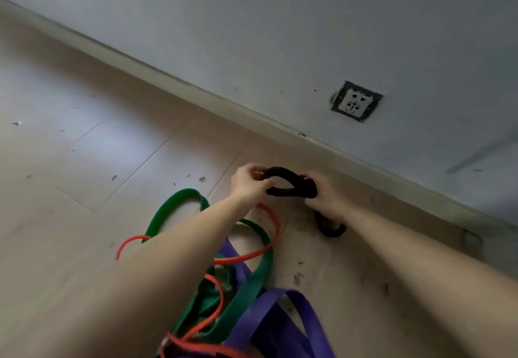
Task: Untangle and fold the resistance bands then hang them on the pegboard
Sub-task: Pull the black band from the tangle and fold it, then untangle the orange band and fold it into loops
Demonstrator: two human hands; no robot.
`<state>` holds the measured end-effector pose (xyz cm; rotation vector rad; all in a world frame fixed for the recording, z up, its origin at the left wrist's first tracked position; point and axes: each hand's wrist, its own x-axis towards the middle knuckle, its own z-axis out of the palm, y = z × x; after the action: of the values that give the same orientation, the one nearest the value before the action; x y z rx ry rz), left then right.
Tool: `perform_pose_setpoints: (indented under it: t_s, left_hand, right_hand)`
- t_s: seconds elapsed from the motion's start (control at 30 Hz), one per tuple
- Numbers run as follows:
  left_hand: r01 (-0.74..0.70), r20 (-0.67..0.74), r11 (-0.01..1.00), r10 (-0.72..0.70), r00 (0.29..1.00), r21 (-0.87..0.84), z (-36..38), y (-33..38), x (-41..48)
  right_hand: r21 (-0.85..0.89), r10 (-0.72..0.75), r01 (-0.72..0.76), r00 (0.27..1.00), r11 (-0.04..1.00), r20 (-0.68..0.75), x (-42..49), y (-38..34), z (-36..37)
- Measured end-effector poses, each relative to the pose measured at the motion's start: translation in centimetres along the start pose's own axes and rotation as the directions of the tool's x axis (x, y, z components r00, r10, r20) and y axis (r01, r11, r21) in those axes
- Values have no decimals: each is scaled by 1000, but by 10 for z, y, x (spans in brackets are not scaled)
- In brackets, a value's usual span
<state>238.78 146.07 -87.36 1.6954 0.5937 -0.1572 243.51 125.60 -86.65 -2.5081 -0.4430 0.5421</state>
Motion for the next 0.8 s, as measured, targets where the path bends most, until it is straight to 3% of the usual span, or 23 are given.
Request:
perform_pose_setpoints:
  t_s: [0.17, 0.37, 0.5, 0.6, 0.7, 0.8]
  left_hand:
    - [-101, -60, 966, 118, 991, 238, 15, -21, 42]
    - [-215, 46, 809, 228, 973, 548, 11, -26, 54]
    - [-279, 179, 767, 214, 960, 578, -21, -11, 36]
    - [-326, 216, 744, 245, 945, 584, -60, -7, 10]
    - [-317, 179, 766, 262, 948, 558, -101, -15, -26]
    - [-309, 168, 748, 261, 951, 587, -135, -38, -63]
  right_hand:
    - [-138, -65, 57, 996, 989, -58, 29, 24, 16]
    - [-395, -130, 91, 989, 914, -73, 35, 30, 20]
    - [-569, -70, 63, 998, 820, 10, 31, 21, 18]
    - [-596, -32, 52, 998, 801, 45, 27, 11, 15]
    - [-585, -105, 91, 994, 806, 10, 12, -6, 17]
    - [-499, -243, 266, 963, 824, 112, -12, -25, 31]
